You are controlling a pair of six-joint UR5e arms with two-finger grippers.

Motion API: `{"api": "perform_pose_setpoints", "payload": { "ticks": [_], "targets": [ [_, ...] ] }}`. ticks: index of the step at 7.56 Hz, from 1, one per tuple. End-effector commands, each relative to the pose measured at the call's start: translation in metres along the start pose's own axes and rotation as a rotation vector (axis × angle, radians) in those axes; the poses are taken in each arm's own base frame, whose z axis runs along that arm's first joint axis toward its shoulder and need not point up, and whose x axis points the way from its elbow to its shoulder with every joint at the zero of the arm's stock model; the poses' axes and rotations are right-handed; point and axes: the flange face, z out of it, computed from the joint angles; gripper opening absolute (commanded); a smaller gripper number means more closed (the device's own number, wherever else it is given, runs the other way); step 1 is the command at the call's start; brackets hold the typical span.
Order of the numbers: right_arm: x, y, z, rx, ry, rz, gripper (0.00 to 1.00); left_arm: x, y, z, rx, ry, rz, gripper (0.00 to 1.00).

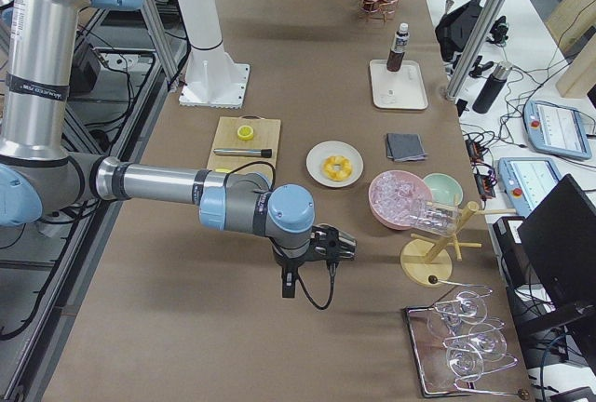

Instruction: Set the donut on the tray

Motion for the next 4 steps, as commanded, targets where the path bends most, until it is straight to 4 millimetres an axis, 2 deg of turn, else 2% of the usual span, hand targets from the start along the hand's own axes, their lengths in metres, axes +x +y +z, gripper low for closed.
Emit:
{"api": "perform_pose_setpoints", "payload": {
  "ticks": [1, 4],
  "targets": [
    [0.0007, 0.0016, 0.0006, -0.002, -0.001, 0.003, 1.0, 0.0004, 0.0, -0.0005, 0.001, -0.001, 0.001, 0.98],
    [0.0026, 0.0043, 0.0021, -0.005, -0.003, 0.01, 1.0, 0.0015, 0.0, -0.0007, 0.001, 0.001, 0.004, 0.98]
  ]
}}
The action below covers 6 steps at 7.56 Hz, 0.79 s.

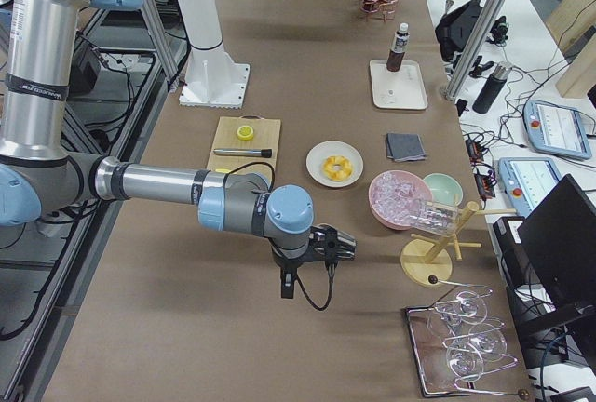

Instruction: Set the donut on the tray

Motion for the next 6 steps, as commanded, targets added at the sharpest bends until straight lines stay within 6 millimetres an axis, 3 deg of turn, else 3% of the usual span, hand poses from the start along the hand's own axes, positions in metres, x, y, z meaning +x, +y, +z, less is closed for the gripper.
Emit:
{"api": "perform_pose_setpoints", "payload": {
  "ticks": [1, 6],
  "targets": [
    [0.0011, 0.0006, 0.0016, -0.003, -0.003, 0.005, 1.0, 0.0002, 0.0, 0.0001, 0.0, 0.001, 0.002, 0.98],
    [0.0027, 0.0046, 0.0022, -0.005, -0.005, 0.011, 1.0, 0.0038, -0.0007, -0.0017, 0.003, 0.002, 0.009, 0.98]
  ]
}}
